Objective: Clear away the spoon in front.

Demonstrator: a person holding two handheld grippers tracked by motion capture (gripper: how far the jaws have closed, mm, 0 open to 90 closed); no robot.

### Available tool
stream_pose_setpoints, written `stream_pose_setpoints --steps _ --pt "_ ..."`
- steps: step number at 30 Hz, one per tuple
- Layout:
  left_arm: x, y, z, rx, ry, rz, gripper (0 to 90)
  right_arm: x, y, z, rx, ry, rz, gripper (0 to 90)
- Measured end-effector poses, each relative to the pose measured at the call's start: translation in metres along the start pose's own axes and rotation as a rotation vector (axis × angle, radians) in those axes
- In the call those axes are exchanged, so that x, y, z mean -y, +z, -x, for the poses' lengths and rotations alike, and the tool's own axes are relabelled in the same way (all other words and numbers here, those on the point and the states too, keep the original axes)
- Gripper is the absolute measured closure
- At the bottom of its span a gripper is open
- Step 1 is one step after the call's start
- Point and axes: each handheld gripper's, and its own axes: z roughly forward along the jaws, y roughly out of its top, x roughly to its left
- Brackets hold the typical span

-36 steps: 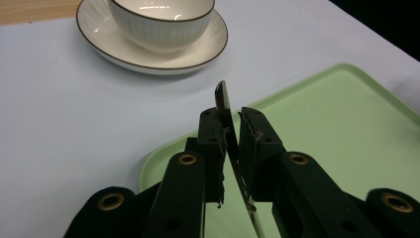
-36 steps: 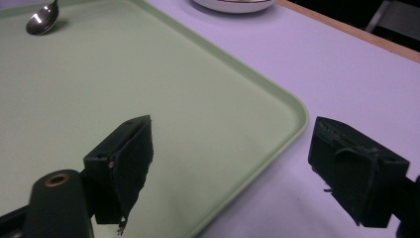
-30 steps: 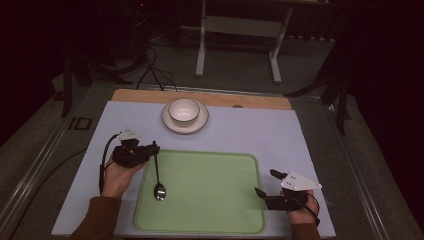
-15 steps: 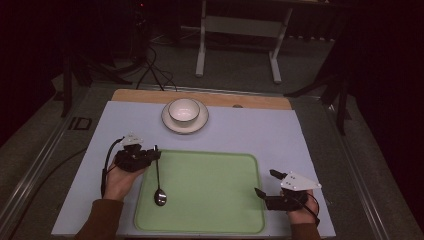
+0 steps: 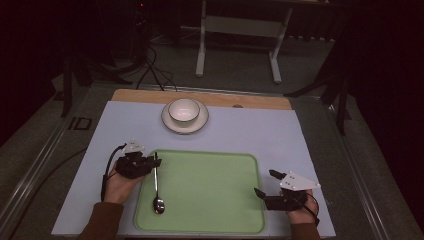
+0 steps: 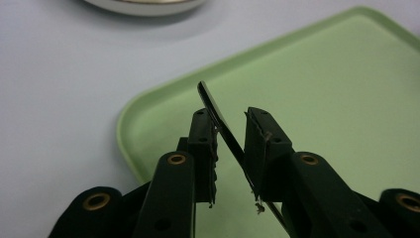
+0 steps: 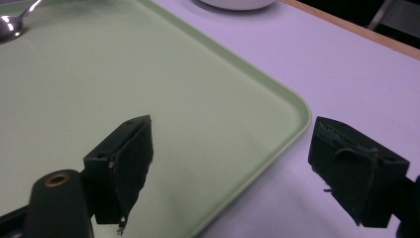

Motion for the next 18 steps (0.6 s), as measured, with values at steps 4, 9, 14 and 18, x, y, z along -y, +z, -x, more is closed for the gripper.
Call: stream_pose_setpoints --steps 4,9,14,18 --pt "0.005 0.001 0.001 0.008 -0.004 -0.012 72.6 0.000 0.000 0.000 -0.002 -0.003 -0.002 17.0" --pt "0.011 -0.003 0.003 0.027 -0.023 -0.009 72.5 0.000 -0.001 0.000 -0.001 -0.002 -0.001 17.0" --pt "0.014 -0.001 0.002 0.002 -0.021 -0.024 69.2 0.000 -0.001 0.000 -0.001 -0.006 0.000 17.0" --pt "0.014 0.005 0.002 -0.037 -0.001 -0.054 58.9 0.000 -0.001 0.000 0.000 -0.007 -0.001 17.0"
